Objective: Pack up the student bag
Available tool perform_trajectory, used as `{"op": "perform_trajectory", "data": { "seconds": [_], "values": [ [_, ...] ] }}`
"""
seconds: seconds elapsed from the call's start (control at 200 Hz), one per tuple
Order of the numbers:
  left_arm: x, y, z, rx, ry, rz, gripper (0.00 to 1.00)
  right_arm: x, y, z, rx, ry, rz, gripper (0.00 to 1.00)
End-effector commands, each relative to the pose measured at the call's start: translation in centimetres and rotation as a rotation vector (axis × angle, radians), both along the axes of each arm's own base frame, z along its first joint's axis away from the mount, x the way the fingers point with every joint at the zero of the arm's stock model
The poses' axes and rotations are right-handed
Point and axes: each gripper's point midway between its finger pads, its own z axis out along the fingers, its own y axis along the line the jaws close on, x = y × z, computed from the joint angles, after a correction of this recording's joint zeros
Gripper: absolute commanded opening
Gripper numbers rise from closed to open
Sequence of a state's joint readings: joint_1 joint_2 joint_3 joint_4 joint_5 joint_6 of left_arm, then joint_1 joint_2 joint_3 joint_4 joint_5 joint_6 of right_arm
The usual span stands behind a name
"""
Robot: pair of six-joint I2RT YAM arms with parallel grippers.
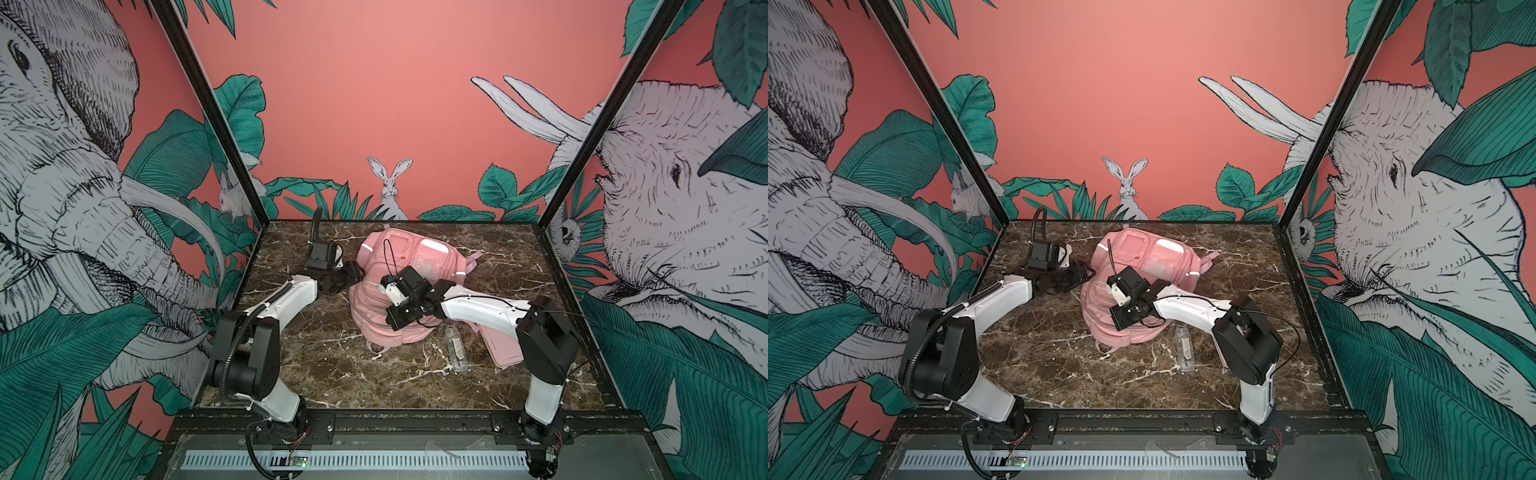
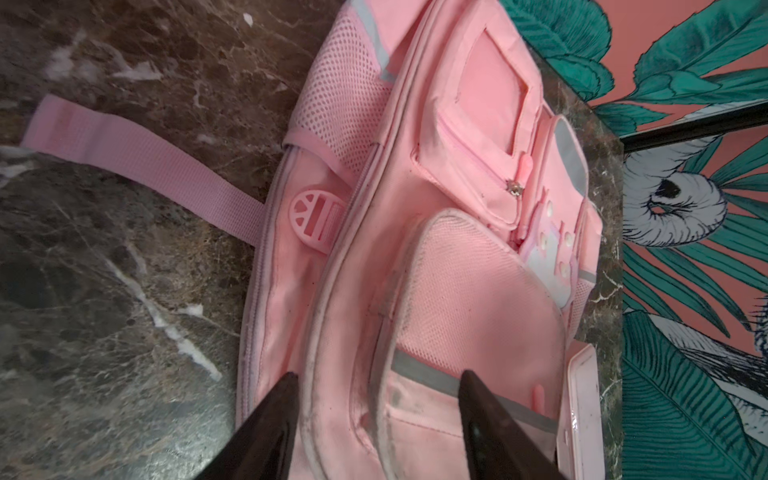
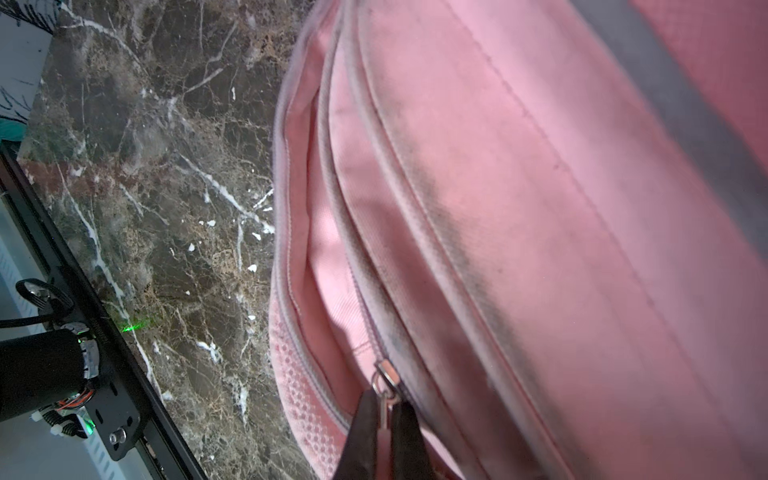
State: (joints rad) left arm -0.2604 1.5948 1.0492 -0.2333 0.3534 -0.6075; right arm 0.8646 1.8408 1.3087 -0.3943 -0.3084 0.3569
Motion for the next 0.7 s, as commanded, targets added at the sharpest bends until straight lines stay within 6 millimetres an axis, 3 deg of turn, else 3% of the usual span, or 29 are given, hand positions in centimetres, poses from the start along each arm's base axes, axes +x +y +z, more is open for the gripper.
{"op": "perform_trajectory", "data": {
  "seconds": [0.0,0.52,0.695],
  "values": [
    [-0.2,-1.0,-0.2,-0.02,0.02,-0.063,0.6,-0.3,-1.0,0.9,-0.003,-0.024,0.014,0.0],
    [2.9,-4.2,-0.5,-0.043,-0.003,-0.165,0.47,-0.5,-1.5,0.8,-0.021,-0.007,0.015,0.0],
    [3.0,-6.0,-2.3,-0.021,0.054,-0.23,0.46,-0.6,-1.5,0.7,-0.013,-0.002,0.015,0.0]
  ]
}}
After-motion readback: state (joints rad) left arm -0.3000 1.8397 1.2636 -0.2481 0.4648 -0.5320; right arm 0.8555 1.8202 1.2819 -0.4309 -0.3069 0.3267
